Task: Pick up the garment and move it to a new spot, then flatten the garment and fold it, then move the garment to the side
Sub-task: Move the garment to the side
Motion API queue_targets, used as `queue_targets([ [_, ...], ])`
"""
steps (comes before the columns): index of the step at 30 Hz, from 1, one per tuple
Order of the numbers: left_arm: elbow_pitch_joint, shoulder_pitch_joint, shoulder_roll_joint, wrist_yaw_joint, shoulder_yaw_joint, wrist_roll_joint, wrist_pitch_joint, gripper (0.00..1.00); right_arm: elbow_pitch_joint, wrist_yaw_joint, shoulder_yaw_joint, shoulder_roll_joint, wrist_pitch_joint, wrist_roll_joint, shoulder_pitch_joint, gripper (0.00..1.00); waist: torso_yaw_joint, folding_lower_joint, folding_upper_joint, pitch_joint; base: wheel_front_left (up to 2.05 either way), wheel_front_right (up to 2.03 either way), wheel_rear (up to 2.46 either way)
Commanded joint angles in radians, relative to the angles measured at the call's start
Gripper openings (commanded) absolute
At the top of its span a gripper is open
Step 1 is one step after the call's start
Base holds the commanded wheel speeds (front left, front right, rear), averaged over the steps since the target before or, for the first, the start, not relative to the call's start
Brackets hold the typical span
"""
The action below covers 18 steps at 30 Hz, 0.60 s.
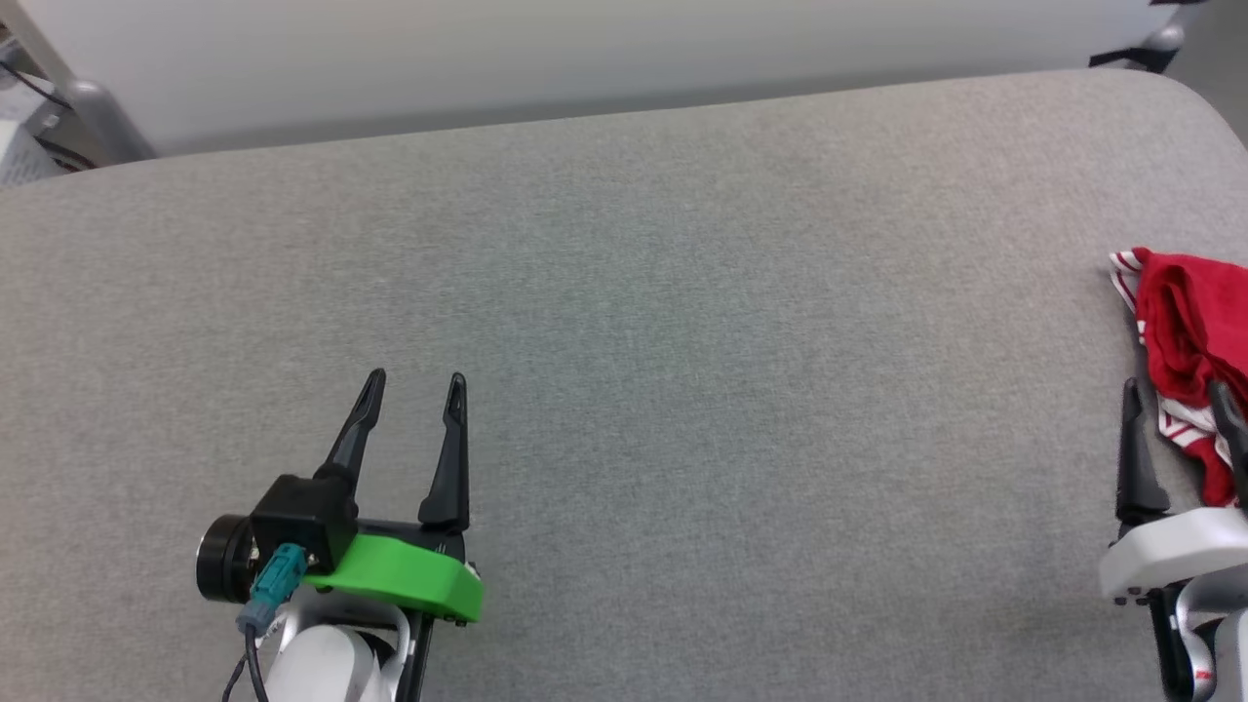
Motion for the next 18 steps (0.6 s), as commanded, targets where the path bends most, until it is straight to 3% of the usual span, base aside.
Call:
queue_targets([
  [1, 0.005, 0.018, -0.007, 0.008, 0.006, -0.001, -0.006, 1.00, -0.033, -0.001, 0.018, 0.009, 0.007, 0.019, 0.030, 1.00, 0.094, 0.0001, 0.0000, -0.094, 0.00, 0.00, 0.00],
  [8, 0.028, 0.098, -0.017, 0.028, 0.030, 0.009, -0.006, 1.00, -0.253, -0.001, 0.147, 0.055, 0.090, 0.103, 0.195, 1.00, 0.168, 0.0001, 0.0000, -0.179, 0.00, 0.00, 0.00],
  [18, 0.057, 0.150, 0.002, 0.003, 0.036, 0.028, -0.006, 1.00, -0.398, -0.001, 0.175, 0.079, 0.162, 0.119, 0.330, 1.00, 0.174, 0.0001, 0.0000, -0.232, 0.00, 0.00, 0.00],
])
